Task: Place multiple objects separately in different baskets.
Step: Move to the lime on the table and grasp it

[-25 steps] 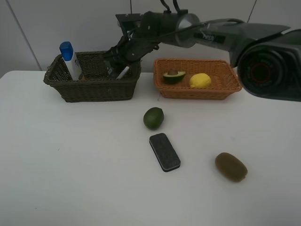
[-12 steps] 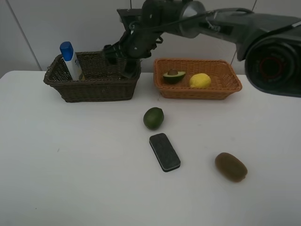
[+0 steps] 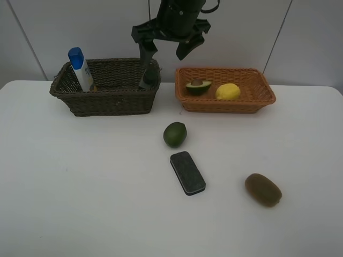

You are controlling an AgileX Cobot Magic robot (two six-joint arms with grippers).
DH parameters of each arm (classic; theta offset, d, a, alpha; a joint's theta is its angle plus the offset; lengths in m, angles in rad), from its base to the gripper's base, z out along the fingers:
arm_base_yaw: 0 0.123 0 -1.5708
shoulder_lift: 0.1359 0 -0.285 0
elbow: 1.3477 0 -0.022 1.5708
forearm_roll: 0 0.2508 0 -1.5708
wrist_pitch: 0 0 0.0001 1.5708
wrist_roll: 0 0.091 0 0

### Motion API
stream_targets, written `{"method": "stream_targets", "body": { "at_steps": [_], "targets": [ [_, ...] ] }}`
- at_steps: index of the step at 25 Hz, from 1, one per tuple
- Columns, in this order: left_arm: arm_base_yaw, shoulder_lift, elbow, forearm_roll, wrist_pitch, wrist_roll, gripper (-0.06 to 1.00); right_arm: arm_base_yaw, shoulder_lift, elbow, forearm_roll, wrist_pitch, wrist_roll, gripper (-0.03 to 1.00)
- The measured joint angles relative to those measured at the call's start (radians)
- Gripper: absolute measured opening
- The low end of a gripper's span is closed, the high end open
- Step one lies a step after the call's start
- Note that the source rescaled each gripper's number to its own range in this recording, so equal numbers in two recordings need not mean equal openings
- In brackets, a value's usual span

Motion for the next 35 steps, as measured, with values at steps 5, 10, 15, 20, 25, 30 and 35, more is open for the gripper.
{"method": "stream_targets", "body": {
  "at_steps": [5,10,15,20,25,30,35],
  "targets": [
    [0.000,0.000,0.000,0.000,0.000,0.000,1.00,0.000,-0.088,0.211,0.002,0.005,0.104,0.91],
    [0.000,0.000,0.000,0.000,0.000,0.000,1.00,0.000,-0.102,0.384,0.058,0.008,0.248,0.91],
    [0.000,0.000,0.000,0.000,0.000,0.000,1.00,0.000,-0.102,0.482,0.098,-0.116,0.355,0.91],
    [0.000,0.000,0.000,0.000,0.000,0.000,1.00,0.000,-0.082,0.504,0.102,-0.262,0.386,0.91],
    [0.000,0.000,0.000,0.000,0.000,0.000,1.00,0.000,-0.021,0.504,0.063,-0.282,0.397,0.91],
    [0.000,0.000,0.000,0.000,0.000,0.000,1.00,0.000,0.042,0.504,0.051,-0.321,0.400,0.91],
    [0.000,0.000,0.000,0.000,0.000,0.000,1.00,0.000,0.095,0.506,0.032,-0.368,0.400,0.91]
  ]
}}
